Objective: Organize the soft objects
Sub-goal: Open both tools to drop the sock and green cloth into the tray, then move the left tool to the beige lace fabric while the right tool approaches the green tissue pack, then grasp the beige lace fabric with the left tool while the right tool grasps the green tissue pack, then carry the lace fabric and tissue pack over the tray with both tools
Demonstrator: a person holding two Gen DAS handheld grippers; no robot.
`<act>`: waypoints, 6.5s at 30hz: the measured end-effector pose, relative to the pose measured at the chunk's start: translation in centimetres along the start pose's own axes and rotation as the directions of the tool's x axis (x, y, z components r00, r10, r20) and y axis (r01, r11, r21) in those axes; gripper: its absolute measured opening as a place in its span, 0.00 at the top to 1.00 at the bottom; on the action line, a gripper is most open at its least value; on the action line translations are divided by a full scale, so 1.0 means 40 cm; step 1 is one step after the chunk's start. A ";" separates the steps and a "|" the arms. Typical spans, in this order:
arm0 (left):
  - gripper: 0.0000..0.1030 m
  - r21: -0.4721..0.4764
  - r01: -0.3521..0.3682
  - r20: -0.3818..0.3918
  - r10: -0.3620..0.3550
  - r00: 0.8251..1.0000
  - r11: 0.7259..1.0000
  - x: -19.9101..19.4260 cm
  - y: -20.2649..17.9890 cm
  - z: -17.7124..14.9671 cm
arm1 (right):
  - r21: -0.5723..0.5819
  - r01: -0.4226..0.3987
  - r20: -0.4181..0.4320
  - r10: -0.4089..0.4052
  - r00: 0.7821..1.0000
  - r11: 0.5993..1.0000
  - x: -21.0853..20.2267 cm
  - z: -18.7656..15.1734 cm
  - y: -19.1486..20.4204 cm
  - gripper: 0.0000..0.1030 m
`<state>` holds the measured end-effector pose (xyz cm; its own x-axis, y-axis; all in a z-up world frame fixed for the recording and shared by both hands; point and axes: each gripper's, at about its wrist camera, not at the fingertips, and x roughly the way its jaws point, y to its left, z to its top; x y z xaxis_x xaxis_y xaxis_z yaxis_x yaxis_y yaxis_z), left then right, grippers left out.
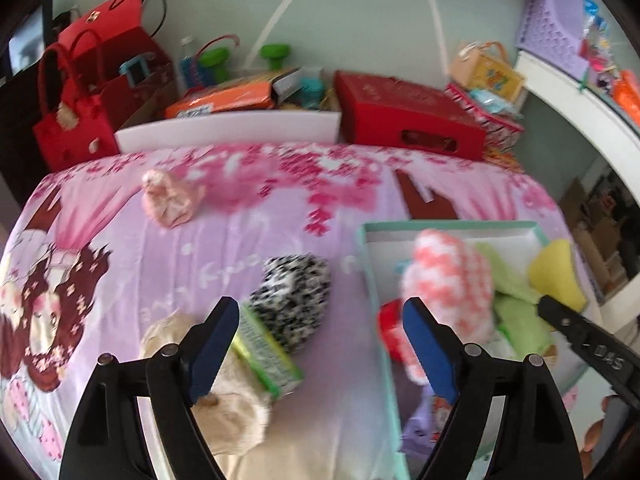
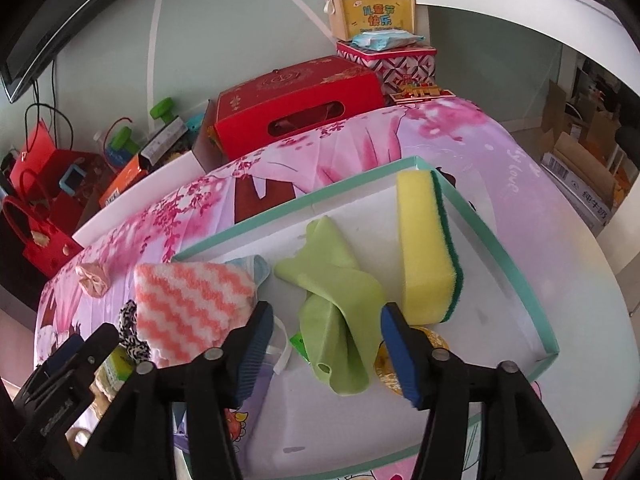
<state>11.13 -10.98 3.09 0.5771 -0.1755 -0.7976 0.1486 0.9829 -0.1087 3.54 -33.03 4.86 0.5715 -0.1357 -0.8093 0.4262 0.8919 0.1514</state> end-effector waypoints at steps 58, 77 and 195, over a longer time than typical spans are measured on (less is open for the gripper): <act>0.00 -0.368 -0.265 -0.048 0.266 0.963 0.891 -0.092 0.387 -0.070 | -0.254 -0.171 -0.005 0.175 0.984 0.952 -0.045 -0.062 0.325 0.00; 0.01 -0.310 -0.183 -0.161 0.138 0.977 0.933 0.007 0.350 -0.091 | -0.339 -0.277 -0.025 0.286 0.958 0.899 -0.021 -0.111 0.421 0.00; 0.96 -0.275 0.121 0.350 -0.018 0.937 0.954 -0.304 0.309 -0.007 | -0.418 -0.354 0.002 0.390 0.921 0.837 -0.058 -0.135 0.443 0.76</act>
<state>5.73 3.33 11.28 0.8188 -0.2016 -0.5375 -0.0092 0.9316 -0.3634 5.99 -14.57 6.36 0.6939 0.2221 -0.6850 -0.1386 0.9747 0.1756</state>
